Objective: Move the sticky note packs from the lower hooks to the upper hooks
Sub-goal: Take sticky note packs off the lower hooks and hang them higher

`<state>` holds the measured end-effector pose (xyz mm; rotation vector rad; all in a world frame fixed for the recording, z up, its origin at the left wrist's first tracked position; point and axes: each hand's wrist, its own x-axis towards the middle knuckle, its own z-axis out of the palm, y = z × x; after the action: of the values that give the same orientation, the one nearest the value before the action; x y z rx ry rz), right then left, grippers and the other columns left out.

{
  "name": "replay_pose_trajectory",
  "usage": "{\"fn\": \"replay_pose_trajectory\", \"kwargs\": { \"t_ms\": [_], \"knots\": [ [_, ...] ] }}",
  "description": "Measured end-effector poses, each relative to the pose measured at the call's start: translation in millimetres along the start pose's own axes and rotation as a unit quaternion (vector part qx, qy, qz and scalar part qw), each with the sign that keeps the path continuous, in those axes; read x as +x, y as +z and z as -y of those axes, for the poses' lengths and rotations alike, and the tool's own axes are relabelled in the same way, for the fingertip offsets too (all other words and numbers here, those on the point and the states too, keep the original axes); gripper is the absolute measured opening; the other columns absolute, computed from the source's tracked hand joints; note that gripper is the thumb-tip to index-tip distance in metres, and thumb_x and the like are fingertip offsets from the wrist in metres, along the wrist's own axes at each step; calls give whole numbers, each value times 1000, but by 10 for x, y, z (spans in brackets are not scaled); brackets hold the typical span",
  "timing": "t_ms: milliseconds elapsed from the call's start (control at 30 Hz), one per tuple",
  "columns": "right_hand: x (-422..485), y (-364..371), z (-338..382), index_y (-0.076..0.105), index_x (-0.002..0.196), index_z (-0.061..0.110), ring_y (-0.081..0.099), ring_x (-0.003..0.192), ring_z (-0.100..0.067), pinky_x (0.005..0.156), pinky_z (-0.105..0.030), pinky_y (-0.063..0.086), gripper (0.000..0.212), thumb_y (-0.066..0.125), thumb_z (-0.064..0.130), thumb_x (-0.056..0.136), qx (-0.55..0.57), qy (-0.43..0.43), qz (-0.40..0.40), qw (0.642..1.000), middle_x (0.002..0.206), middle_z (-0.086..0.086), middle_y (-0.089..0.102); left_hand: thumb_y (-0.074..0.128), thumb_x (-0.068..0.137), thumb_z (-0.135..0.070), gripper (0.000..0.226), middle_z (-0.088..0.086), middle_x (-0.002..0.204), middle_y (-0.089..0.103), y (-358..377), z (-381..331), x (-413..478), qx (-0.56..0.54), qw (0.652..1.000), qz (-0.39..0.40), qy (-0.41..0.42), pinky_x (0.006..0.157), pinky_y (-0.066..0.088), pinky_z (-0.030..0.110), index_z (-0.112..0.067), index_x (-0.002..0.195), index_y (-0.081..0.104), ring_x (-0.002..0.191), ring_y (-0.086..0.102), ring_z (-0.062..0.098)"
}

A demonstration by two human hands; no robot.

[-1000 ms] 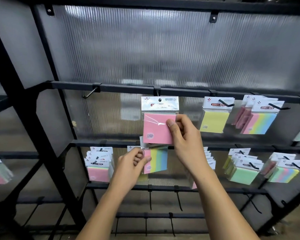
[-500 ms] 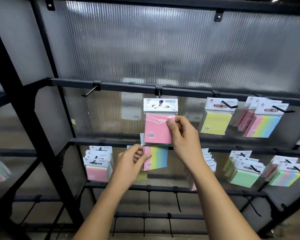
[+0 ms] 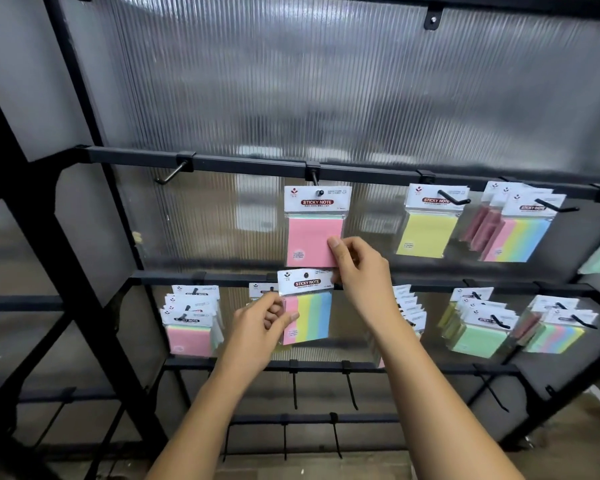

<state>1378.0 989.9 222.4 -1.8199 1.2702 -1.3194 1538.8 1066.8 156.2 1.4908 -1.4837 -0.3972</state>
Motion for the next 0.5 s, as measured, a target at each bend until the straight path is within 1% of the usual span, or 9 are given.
{"fn": "replay_pose_trajectory", "kwargs": {
  "t_ms": [67, 133, 200, 267, 300, 367, 400, 433, 500],
  "knots": [
    [-111, -21, -128, 64, 91, 18, 65, 68, -13, 70, -36, 57, 21, 58, 38, 95, -17, 15, -3, 1000, 72, 1, 68, 73, 85, -20, 20, -8, 68, 50, 29, 32, -30, -7, 1000, 11, 3, 58, 42, 13, -17, 78, 55, 63, 47, -3],
    [-260, -71, -277, 64, 90, 20, 64, 74, -14, 71, -35, 55, 15, 58, 32, 95, -43, 46, -3, 998, 75, 2, 68, 73, 84, -20, 19, -8, 67, 50, 59, 45, -65, -8, 1000, 18, 10, 57, 42, 14, -14, 78, 56, 63, 47, -1],
    [-457, -142, -413, 64, 89, 20, 62, 74, -10, 69, -29, 49, 17, 56, 33, 96, -66, 77, 5, 995, 76, 5, 67, 73, 85, -20, 20, -9, 67, 51, 95, 38, -96, -6, 1000, 26, 13, 57, 42, 12, -15, 78, 55, 63, 48, -1],
    [-661, -208, -531, 63, 87, 21, 57, 69, -1, 65, -18, 42, 20, 55, 37, 97, -83, 96, 22, 992, 73, 9, 63, 73, 85, -21, 22, -12, 67, 49, 146, 15, -115, -9, 999, 34, 13, 57, 41, 11, -21, 76, 52, 61, 47, -3],
    [-759, -234, -579, 63, 89, 20, 56, 69, 2, 63, -12, 40, 19, 56, 37, 96, -78, 103, 36, 991, 74, 10, 62, 72, 85, -22, 25, -13, 66, 48, 180, -7, -122, -13, 999, 39, 14, 57, 40, 10, -24, 74, 50, 61, 47, -3],
    [-917, -287, -635, 62, 99, 20, 57, 74, 7, 65, -8, 41, 18, 58, 37, 95, -59, 113, 66, 990, 83, 10, 65, 71, 86, -24, 27, -14, 65, 48, 264, -81, -125, -27, 998, 56, 14, 57, 41, 11, -31, 73, 48, 61, 47, -2],
    [-979, -322, -653, 61, 103, 20, 57, 76, 10, 65, -7, 41, 18, 58, 35, 96, -52, 115, 76, 989, 86, 11, 66, 71, 86, -24, 26, -15, 65, 48, 313, -131, -127, -39, 997, 64, 13, 58, 41, 12, -32, 74, 49, 62, 48, -3],
    [-1025, -363, -668, 61, 104, 21, 57, 74, 9, 64, -7, 40, 14, 57, 33, 97, -48, 113, 81, 989, 83, 12, 65, 71, 86, -24, 25, -15, 65, 49, 363, -183, -132, -54, 996, 71, 14, 58, 41, 11, -32, 75, 51, 61, 48, -4],
    [-1092, -496, -700, 58, 95, 28, 55, 65, 2, 60, -12, 40, 7, 53, 30, 99, -50, 102, 70, 991, 71, 11, 60, 71, 86, -24, 20, -16, 64, 51, 492, -302, -132, -81, 992, 92, 26, 60, 41, 11, -32, 78, 55, 61, 48, -3]
  ]
}}
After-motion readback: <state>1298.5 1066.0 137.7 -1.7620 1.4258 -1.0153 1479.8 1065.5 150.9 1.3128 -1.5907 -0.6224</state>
